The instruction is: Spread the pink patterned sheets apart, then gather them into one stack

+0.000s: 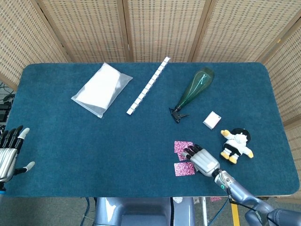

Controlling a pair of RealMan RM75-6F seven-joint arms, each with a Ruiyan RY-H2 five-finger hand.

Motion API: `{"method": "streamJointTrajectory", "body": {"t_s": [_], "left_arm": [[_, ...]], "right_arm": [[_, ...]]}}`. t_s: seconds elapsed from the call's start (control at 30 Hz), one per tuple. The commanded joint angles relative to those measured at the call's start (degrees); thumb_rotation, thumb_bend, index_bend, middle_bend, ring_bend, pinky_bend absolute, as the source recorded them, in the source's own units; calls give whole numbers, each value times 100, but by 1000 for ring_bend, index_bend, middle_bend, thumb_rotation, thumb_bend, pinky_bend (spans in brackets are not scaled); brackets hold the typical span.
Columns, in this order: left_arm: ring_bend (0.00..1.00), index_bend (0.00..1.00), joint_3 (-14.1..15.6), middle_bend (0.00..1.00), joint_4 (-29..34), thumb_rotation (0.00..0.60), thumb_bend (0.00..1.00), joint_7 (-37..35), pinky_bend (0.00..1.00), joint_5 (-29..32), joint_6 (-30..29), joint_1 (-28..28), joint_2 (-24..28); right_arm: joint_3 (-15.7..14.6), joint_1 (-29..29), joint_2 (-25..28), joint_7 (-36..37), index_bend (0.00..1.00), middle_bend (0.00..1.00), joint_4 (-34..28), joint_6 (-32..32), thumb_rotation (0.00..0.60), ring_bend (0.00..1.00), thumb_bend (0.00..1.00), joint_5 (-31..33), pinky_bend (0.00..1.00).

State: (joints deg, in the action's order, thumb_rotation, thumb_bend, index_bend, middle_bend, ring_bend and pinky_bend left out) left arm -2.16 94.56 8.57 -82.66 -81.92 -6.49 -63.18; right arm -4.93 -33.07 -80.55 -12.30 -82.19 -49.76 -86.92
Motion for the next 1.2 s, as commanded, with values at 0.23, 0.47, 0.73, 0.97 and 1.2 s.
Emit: {"method": "streamJointTrajectory", "body": {"t_s": [0.23,0.47,0.73,0.97,1.2], "left_arm": [[0,0,-5,0,18,600,19,39,0,22,1,1,-3],[0,0,-6,0,21,600,19,51,0,26,-3,2,-5],[0,0,-7,0,21,600,19,63,0,27,-9,3,-10],[0,0,-8,0,22,600,19,70,0,30,-12,4,-12],[0,0,-7,0,24,600,19,67,0,28,-13,4,-12]], "right_arm": [[-286,171,112,59,311,292,186,-240,600,205,1000,-334,160],[-504,297,253,89,321,301,288,-354,600,212,1000,-534,179],[-613,390,468,179,325,307,241,-543,600,217,1000,-727,180],[-545,429,619,462,325,289,73,-900,600,217,1000,-915,180],[-13,460,598,1244,294,62,172,-1800,600,67,610,-997,180]]}}
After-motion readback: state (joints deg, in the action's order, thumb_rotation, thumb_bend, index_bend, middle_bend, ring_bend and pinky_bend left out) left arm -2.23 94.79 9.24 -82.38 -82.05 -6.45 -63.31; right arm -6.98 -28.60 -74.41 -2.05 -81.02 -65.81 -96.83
